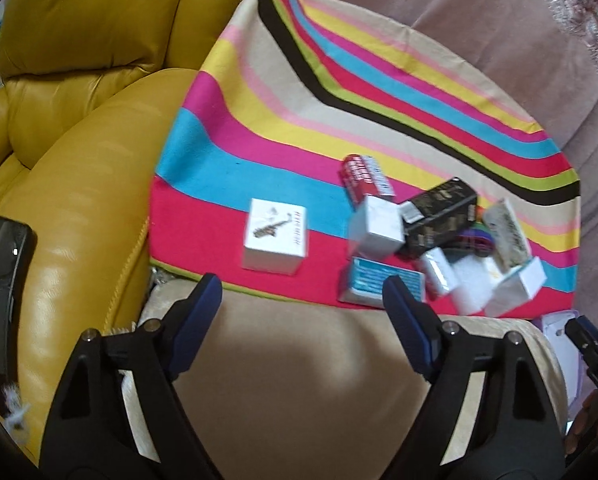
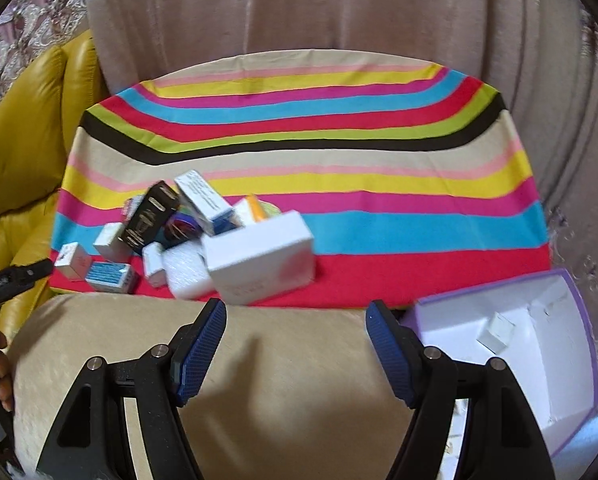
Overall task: Organize objects
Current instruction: 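Move both open grippers back over the remaining boxes on the cloth, then grasp the JIYIN MUSIC saxophone box with the left gripper while the right grasps a tall white medicine box, then carry both boxes into the storage box and open both grippers, then move both open grippers back over the cloth, then reach the right gripper to the large white box and close on it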
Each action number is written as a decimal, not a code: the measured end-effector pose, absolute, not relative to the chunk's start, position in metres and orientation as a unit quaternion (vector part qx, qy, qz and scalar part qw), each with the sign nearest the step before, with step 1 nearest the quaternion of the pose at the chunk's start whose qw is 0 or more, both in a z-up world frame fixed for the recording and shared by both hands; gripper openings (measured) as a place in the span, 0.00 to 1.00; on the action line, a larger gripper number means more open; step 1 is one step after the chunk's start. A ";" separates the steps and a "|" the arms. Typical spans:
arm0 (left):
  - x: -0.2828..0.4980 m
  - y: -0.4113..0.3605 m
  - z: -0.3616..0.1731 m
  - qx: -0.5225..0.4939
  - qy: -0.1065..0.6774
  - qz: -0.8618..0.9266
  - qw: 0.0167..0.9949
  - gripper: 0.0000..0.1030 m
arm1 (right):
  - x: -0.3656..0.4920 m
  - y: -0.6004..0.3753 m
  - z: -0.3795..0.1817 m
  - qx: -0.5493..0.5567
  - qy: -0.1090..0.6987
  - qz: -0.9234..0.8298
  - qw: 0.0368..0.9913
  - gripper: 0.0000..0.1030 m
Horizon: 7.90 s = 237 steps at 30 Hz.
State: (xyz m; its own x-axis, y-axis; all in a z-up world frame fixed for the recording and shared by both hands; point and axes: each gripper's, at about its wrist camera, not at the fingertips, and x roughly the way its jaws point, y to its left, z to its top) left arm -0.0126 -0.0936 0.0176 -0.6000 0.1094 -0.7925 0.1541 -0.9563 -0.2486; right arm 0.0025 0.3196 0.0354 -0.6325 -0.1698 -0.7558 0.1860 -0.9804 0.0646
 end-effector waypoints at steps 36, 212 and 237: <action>-0.064 -0.108 -0.025 0.502 0.133 -0.853 0.041 0.46 | -0.101 0.233 0.011 0.455 0.092 -0.868 0.177 0.44; -0.041 -0.026 0.020 0.469 0.147 -0.867 -0.081 0.90 | -0.045 0.304 0.009 0.436 0.144 -0.870 0.180 0.87; -0.103 -0.028 -0.005 0.522 0.117 -0.844 -0.046 0.74 | -0.057 0.320 0.014 0.437 0.080 -0.870 0.211 0.99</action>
State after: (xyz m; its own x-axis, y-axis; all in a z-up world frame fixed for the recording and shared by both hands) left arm -0.1029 -0.0284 -0.0053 -0.4506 0.1990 -0.8703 0.0451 -0.9685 -0.2448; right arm -0.0566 0.3200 0.0139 -0.5280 -0.2979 -0.7953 0.4376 -0.8980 0.0458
